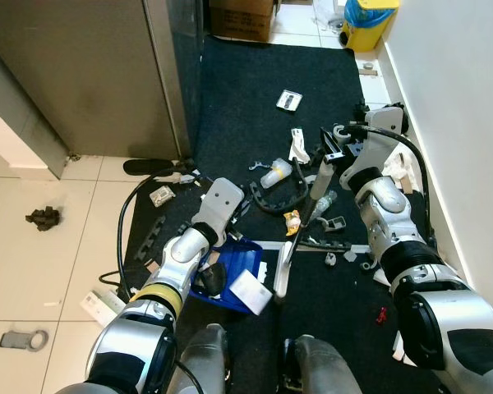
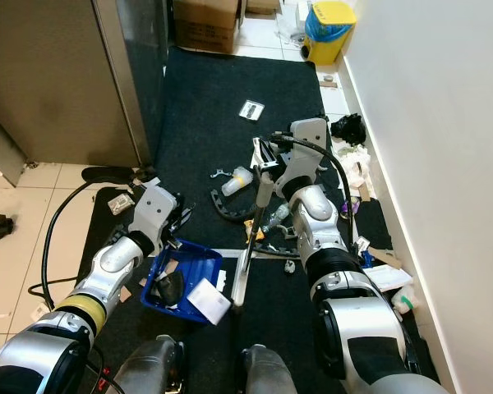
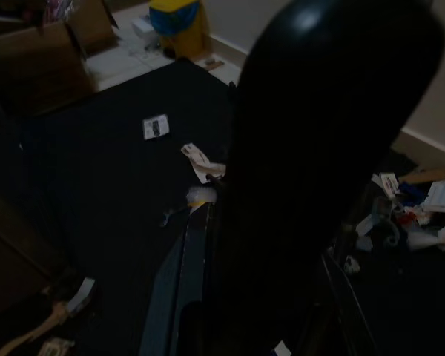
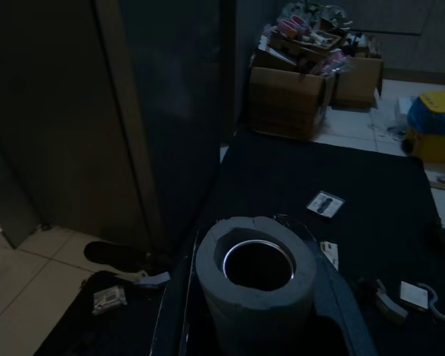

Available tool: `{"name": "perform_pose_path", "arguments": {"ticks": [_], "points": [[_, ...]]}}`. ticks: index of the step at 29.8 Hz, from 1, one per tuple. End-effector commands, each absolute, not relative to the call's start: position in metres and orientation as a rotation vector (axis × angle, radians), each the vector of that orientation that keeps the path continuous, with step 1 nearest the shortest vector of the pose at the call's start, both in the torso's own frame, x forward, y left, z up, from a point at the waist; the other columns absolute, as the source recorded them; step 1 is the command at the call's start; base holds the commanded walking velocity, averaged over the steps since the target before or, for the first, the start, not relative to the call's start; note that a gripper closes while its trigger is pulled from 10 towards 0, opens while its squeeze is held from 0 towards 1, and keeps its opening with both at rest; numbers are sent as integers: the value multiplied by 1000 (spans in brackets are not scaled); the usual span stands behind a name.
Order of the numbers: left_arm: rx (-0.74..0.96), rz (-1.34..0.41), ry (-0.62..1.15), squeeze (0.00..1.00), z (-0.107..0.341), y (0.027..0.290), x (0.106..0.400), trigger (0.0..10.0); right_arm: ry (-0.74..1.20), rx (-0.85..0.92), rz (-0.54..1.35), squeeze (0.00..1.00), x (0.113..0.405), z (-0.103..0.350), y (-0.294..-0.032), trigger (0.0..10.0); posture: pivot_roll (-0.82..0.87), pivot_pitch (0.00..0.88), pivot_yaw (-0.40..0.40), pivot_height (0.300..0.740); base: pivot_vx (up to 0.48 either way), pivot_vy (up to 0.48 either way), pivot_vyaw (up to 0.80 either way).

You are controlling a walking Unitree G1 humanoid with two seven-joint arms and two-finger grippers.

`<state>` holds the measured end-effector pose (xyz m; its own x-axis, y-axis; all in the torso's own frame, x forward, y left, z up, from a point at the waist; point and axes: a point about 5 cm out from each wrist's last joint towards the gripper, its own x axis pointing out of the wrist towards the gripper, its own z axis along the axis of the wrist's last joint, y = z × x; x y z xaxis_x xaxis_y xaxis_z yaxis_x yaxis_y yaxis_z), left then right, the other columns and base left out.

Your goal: Sweep floor

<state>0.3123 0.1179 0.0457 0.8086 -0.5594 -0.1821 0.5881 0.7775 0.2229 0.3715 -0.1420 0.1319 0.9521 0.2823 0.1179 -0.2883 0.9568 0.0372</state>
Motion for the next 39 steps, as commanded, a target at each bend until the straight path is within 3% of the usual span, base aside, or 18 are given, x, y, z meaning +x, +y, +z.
{"name": "perform_pose_path", "arguments": {"ticks": [1, 12, 16, 20, 28, 31, 35, 39], "points": [[234, -692, 267, 0, 14, 106, 289, 0, -115, 43, 285, 0, 371, 130, -144, 10000, 8, 135, -132, 740, 0, 0, 0], [398, -565, 447, 0, -17, 135, 269, 0, -95, -62, 378, 0, 362, 117, -130, 10000, 9, 132, -131, 740, 0, 0, 0], [390, -552, 475, 0, -21, 136, 266, 0, -85, -26, 520, 0, 351, 107, -99, 10000, 4, 132, -135, 740, 0, 0, 0], [388, -536, 496, 0, -22, 136, 267, 0, -80, 79, 690, 0, 336, 103, -44, 10000, 4, 132, -135, 740, 0, 0, 0], [392, -513, 512, 0, -23, 136, 268, 0, -81, 210, 782, 0, 325, 109, -5, 10000, -5, 132, -131, 740, 0, 0, 0], [392, -493, 517, 0, -23, 137, 268, 0, -123, 471, 798, 0, 324, 132, 20, 10000, 5, 133, -138, 740, 0, 0, 0], [391, -481, 515, 0, -22, 140, 269, 0, -184, 623, 737, 0, 337, 154, 11, 10000, 10, 134, -139, 740, 0, 0, 0], [389, -468, 513, 0, -22, 142, 269, 0, -260, 758, 602, 0, 360, 177, -22, 10000, 9, 133, -136, 740, 0, 0, 0]]}}
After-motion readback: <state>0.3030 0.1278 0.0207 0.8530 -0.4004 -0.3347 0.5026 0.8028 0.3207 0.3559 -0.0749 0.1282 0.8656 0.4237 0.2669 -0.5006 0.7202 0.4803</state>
